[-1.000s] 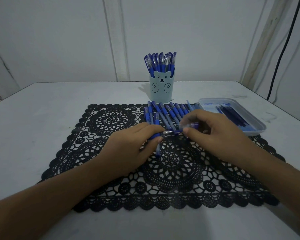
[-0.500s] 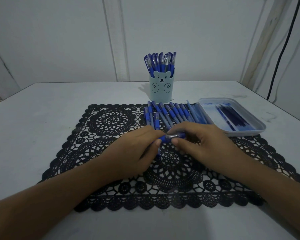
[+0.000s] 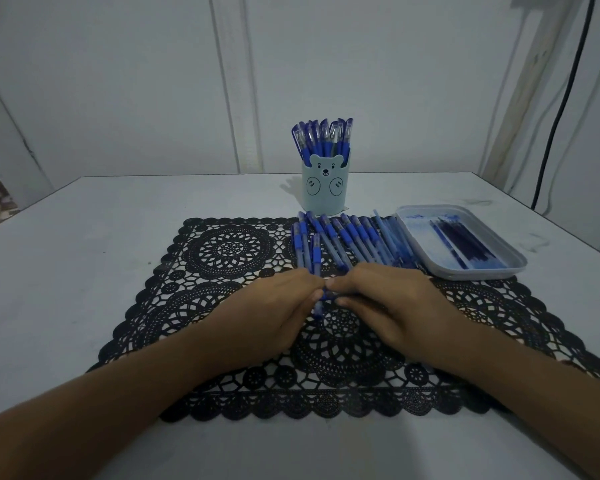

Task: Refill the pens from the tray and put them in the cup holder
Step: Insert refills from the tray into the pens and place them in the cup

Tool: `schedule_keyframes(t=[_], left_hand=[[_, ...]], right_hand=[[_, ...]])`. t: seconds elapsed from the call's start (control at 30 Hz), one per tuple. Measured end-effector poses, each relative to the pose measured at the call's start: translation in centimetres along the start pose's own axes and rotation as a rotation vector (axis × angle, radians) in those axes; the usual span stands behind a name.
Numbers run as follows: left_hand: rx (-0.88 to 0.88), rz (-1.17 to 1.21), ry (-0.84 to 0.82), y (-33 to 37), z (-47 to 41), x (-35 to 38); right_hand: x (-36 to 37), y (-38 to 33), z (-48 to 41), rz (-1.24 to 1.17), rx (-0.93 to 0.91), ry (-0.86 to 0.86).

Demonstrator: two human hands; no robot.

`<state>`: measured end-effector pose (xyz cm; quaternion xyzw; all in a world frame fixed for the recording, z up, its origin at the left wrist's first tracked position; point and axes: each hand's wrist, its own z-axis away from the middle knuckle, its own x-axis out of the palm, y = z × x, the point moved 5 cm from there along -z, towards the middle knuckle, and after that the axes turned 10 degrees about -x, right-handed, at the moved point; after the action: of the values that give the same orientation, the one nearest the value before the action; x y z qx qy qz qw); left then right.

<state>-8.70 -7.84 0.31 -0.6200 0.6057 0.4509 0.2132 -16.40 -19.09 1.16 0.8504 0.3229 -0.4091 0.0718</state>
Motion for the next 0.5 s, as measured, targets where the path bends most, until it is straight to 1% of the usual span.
schedule_keyframes(t=[0.17,0.23,0.33,0.37,0.4,0.47,0.5], left_hand=[[0.002,-0.02,0.058,0.1,-0.4,0.3],[-0.03,-0.074,0.063,0.1,-0.5,0.5],[-0.124,-0.115,0.093,-0.8,-1.0,-0.1],[-0.155,-0.102,0.117,-1.2,-1.3,-0.5],[-0.181,-0.078,0.159,-1.4,-1.8,-1.2],[-0.236,0.007,0.291,-1.6,-3.3,-3.3],[-0.271,0.063,0.35,-1.5,-4.5,-4.7]], right_hand=[[-0.2,0.9,-0.1,-0.019,0.087,0.017],[-0.5,1.8,0.2,-0.015,0.166,0.025],[-0.9,3.5,1.0,-0.05,0.346,0.081],[-0.7,4.1,1.3,-0.017,0.403,0.058],[-0.3,4.6,1.4,0.062,0.446,-0.016],[1.0,5.6,1.8,0.214,0.517,-0.242],[1.5,5.9,2.1,0.237,0.559,-0.322]])
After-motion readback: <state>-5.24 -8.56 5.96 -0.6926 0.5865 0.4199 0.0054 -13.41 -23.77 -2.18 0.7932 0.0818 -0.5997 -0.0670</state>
